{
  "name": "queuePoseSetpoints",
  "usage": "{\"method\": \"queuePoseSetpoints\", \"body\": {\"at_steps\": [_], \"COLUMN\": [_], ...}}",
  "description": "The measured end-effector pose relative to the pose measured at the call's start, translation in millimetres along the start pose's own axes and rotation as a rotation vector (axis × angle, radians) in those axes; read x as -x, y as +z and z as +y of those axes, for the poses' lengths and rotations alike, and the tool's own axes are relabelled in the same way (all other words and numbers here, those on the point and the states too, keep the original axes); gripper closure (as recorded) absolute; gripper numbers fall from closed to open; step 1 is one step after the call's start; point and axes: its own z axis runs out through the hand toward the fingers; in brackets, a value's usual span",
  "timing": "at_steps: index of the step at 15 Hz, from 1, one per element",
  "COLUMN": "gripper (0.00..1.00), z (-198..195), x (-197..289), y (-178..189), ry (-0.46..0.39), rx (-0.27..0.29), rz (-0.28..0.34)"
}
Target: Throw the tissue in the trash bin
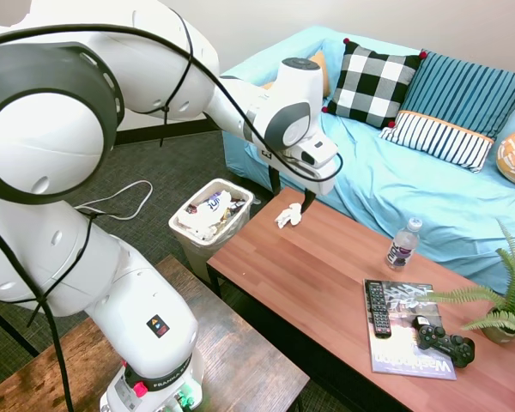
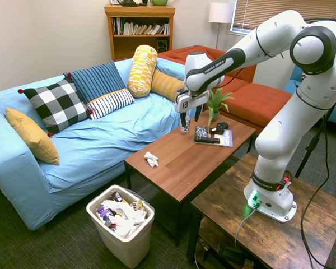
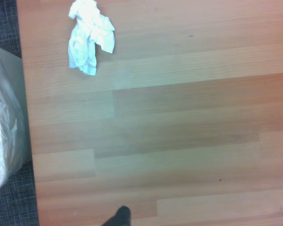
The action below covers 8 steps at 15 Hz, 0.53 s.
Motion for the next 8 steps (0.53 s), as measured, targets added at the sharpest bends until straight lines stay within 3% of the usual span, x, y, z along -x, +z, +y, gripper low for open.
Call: {"method": "queuePoseSetpoints", "body": {"at_steps": [4,8], "gripper": [0.00,0.00], "z": [-14.6,-61.2], "x": [1.0,-2.6], "y": [5.1,46.5], "ry": [-0.001,0.019], "rx": [-0.015,-0.025], "rz": [0.010,0.029]}}
